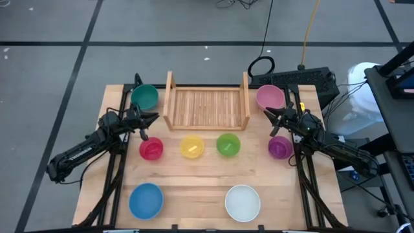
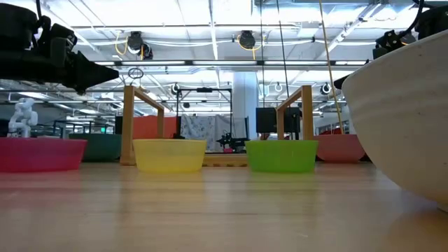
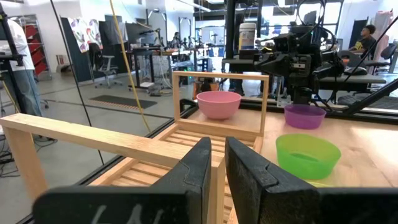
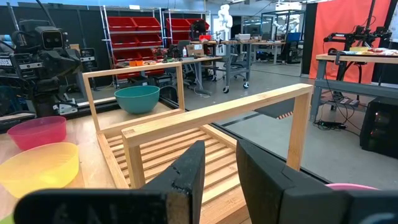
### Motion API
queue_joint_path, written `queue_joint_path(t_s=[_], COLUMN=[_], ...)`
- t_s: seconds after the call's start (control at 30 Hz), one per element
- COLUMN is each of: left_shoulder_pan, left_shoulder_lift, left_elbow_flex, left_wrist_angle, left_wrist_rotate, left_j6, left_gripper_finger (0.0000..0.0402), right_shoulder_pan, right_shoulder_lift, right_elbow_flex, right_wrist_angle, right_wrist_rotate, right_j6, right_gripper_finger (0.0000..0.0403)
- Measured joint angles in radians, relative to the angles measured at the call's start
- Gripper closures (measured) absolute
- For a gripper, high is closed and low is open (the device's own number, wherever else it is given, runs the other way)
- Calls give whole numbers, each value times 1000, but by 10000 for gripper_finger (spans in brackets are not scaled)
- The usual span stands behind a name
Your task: Place and stack bowls onto a shelf
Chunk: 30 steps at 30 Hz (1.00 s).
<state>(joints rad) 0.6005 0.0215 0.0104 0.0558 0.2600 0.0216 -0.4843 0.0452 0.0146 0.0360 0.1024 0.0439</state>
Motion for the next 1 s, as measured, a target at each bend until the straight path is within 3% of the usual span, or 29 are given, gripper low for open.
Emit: queue_joint_path(t_s=[0.8, 1.0], left_shoulder_pan=[0, 0], left_shoulder_lift=[0, 0], left_elbow_flex=[0, 0], left_wrist_angle=[0, 0], left_wrist_rotate=[0, 0], left_j6=[0, 0], left_gripper_finger=[348, 348], right_shoulder_pan=[0, 0], right_shoulder_lift=[0, 0], right_elbow_flex=[0, 0], right_wrist_angle=[13, 20], right_wrist_rotate=[0, 2], right_j6=[1, 110], right_gripper_finger=[316, 316])
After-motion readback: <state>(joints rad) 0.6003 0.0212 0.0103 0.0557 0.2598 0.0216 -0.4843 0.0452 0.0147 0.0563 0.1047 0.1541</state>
